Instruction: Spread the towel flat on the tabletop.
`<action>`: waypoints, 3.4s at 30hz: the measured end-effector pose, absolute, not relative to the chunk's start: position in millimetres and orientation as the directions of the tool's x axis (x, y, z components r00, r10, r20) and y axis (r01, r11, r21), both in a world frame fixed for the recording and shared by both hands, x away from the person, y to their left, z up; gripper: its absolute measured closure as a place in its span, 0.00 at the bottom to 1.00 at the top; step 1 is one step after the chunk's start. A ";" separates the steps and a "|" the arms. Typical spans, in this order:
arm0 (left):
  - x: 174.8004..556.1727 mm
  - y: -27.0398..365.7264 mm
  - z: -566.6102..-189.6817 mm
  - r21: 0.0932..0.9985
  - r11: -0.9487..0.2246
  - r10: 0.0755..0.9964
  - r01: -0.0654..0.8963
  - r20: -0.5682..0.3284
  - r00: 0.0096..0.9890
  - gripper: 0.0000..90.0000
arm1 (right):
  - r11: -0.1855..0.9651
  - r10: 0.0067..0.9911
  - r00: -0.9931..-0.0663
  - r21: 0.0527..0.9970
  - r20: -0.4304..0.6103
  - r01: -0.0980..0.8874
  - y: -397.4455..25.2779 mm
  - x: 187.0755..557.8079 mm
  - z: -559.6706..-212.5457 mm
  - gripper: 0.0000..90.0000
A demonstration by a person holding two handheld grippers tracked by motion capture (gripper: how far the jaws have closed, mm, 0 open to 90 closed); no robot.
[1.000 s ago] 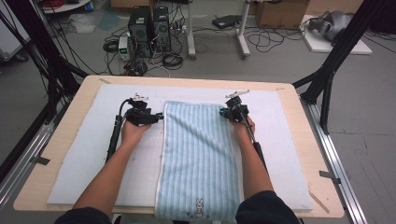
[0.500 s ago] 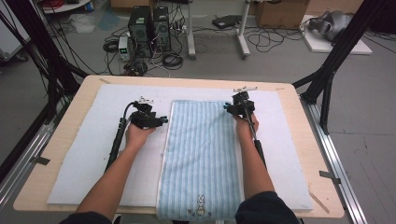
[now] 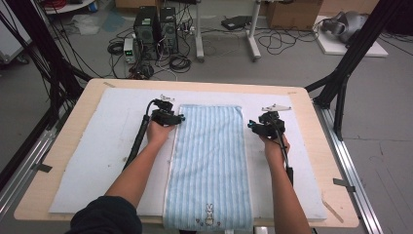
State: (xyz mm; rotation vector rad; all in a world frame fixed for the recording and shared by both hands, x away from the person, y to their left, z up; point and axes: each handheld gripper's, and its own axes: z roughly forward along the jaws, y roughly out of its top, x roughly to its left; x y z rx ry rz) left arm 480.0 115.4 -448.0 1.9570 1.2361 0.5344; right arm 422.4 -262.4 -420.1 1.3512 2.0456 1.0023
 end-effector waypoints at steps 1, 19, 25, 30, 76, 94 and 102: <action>479.1 114.2 -448.3 0.778 -0.294 0.883 0.556 -0.002 0.469 0.66 | 0.243 0.920 -0.391 0.793 -0.006 0.559 -263.2 420.0 -419.9 0.59; 490.0 137.5 -450.6 0.792 -0.198 0.913 0.578 -0.067 0.403 0.62 | 0.275 0.886 -0.464 0.789 0.014 0.549 -235.2 415.2 -427.8 0.58; 473.5 149.4 -448.9 0.783 -0.163 0.900 0.600 -0.131 0.415 0.50 | 0.274 0.869 -0.491 0.767 0.062 0.580 -223.1 425.9 -442.2 0.71; 459.1 159.7 -450.1 0.788 -0.150 0.897 0.597 -0.146 0.418 0.50 | 0.301 0.873 -0.487 0.754 0.029 0.584 -209.9 439.6 -448.8 0.94; 320.5 167.2 -448.6 0.775 -0.242 0.827 0.584 -0.151 0.542 0.99 | 0.300 0.894 -0.448 0.747 -0.004 0.593 -202.9 270.5 -447.2 0.71; 319.3 196.7 -425.9 0.924 0.009 0.767 0.383 -0.252 0.590 0.19 | 0.235 0.878 -0.477 0.851 0.021 0.470 -247.1 282.4 -420.9 0.13; 321.4 206.4 -419.0 0.935 0.009 0.771 0.355 -0.233 0.593 0.19 | 0.252 0.871 -0.491 0.871 -0.014 0.423 -250.4 295.3 -402.6 0.13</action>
